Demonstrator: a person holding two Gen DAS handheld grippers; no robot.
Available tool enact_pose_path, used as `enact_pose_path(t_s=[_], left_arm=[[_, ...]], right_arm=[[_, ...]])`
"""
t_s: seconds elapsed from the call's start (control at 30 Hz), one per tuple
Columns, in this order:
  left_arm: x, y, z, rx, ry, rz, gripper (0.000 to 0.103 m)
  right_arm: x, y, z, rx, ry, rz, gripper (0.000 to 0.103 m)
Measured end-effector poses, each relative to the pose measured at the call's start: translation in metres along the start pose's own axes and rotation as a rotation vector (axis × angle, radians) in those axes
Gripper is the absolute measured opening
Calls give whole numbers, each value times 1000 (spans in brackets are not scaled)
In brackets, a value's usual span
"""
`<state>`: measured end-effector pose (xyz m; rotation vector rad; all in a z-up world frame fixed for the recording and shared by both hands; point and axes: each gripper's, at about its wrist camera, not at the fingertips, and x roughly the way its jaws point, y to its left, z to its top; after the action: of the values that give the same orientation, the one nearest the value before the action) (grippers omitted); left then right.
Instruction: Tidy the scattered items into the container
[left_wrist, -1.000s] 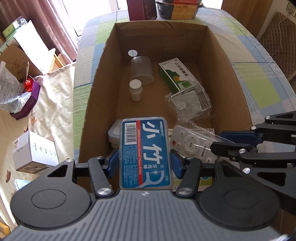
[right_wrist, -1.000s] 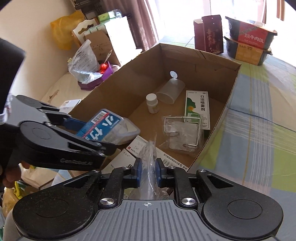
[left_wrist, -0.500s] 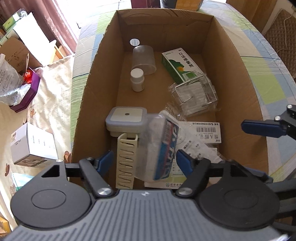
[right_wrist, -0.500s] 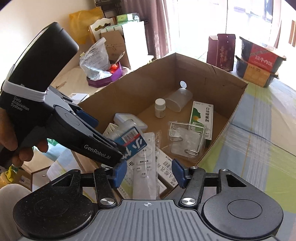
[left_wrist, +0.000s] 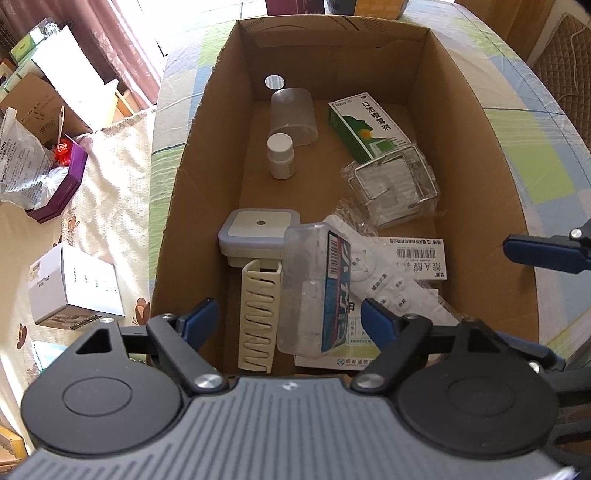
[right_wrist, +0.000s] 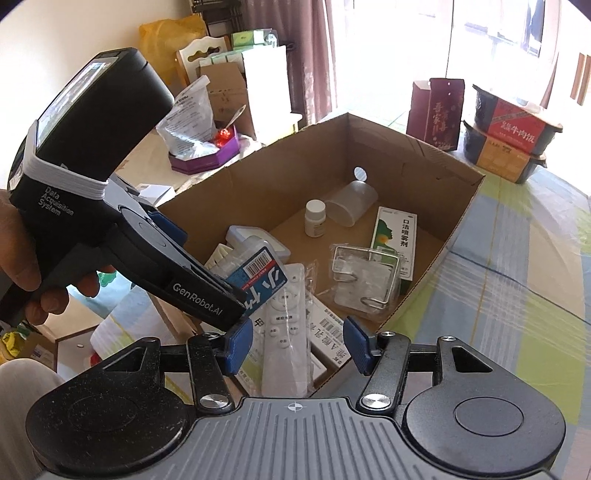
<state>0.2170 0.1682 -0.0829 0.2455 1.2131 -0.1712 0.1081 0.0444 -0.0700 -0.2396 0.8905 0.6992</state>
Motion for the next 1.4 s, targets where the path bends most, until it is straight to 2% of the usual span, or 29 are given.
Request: enact_pose_path(t_s=[0.1, 0.13, 0.17, 0.2, 0.23, 0.4, 0.93, 1.1, 1.4], left_arm=[[-4, -1, -2, -2, -5, 7, 84], [-5, -1, -2, -2, -7, 9, 85], [-6, -1, -3, -3, -9, 11, 85], [-9, -1, -4, -7, -14, 15, 86], [-12, -1, -6, -11, -18, 19, 88], [-29, -4, -15, -29, -37, 6, 91], [-84, -23, -58, -69, -95, 34, 91], [-95, -30, -70, -80, -104, 32, 91], [-118, -51, -90, -121, -149, 29, 92]], right_arm=[[-6, 2, -1, 1, -8, -10, 63], [-9, 3, -2, 4, -8, -23, 69], [-11, 3, -4, 8, -6, -43, 87], [-15, 2, -5, 16, -11, -48, 93], [-18, 1, -8, 27, -20, -43, 95], [-32, -5, -15, 100, -16, -18, 95], [-84, 13, -28, 112, -28, -15, 95], [-96, 9, -34, 172, -19, 6, 95], [-111, 6, -47, 133, -6, -51, 95]])
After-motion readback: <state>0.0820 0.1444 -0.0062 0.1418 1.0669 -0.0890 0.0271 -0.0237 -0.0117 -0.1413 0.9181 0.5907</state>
